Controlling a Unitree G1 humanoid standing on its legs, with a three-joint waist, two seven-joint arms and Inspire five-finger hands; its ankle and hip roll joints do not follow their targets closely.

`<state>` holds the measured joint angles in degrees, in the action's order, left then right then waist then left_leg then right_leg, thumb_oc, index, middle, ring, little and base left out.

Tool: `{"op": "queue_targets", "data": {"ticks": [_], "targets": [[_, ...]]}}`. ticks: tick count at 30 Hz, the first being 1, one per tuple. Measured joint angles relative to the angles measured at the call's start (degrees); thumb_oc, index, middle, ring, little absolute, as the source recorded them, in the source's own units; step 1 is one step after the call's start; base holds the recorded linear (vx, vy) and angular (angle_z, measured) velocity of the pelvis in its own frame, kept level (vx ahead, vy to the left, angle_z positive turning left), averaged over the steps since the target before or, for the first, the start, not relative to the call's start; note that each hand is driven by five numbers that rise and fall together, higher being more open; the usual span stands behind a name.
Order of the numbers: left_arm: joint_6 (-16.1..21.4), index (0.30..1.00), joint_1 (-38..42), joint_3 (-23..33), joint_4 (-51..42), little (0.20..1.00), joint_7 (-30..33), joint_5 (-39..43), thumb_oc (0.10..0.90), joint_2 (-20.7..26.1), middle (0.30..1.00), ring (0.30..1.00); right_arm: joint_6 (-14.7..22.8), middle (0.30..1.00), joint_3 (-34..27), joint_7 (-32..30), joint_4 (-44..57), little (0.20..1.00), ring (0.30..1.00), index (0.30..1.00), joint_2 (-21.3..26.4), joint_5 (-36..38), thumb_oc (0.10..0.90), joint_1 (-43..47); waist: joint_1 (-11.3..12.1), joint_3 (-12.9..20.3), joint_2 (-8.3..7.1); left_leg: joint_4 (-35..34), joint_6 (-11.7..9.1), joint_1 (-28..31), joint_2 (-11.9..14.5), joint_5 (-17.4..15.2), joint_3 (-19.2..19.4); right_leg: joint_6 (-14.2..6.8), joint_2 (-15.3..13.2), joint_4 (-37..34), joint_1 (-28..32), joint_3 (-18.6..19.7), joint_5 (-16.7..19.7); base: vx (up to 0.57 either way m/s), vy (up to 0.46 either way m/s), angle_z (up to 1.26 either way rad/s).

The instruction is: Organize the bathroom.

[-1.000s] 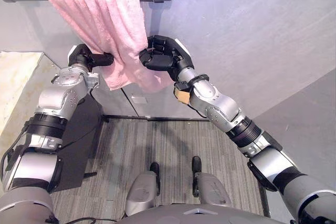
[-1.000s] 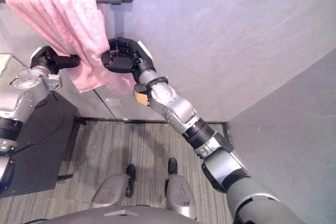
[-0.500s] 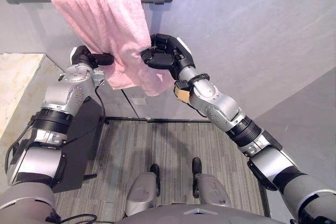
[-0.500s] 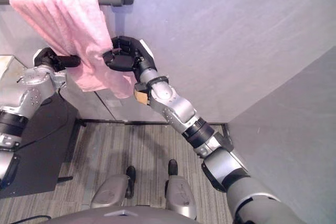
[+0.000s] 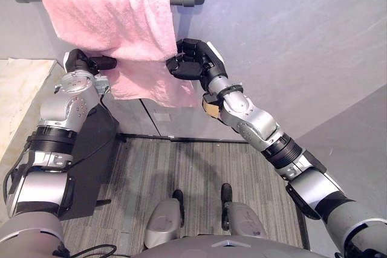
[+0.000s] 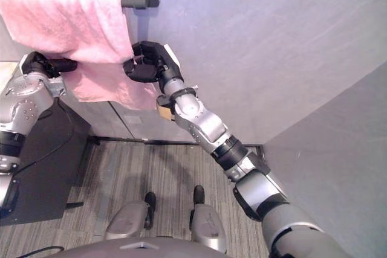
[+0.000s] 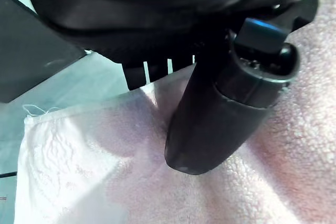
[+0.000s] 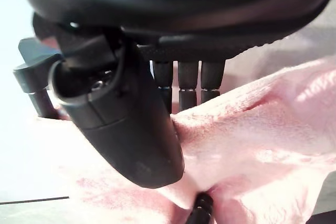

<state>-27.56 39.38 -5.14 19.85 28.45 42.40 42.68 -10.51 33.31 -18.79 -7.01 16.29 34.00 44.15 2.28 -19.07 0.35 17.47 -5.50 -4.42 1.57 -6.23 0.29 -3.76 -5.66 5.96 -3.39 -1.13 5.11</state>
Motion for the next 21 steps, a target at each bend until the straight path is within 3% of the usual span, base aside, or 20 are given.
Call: {"op": "queue_targets", "data": {"ticks": [21], "targets": [[3.69, 0.300, -1.33, 1.81, 4.52, 0.300, -5.61, 0.03, 0.400, 1.72, 0.300, 0.300, -1.60, 0.300, -0.16, 0.73, -3.13, 0.300, 0.300, 0.300, -0.25, -2.05, 0.400, 1.84, 0.36, -0.06, 0.11, -0.60, 0.09, 1.34, -0.14, -0.31, 0.58, 0.23, -0.22, -0.15, 0.87, -0.05, -0.20, 0.00, 0.001, 0.00]]}}
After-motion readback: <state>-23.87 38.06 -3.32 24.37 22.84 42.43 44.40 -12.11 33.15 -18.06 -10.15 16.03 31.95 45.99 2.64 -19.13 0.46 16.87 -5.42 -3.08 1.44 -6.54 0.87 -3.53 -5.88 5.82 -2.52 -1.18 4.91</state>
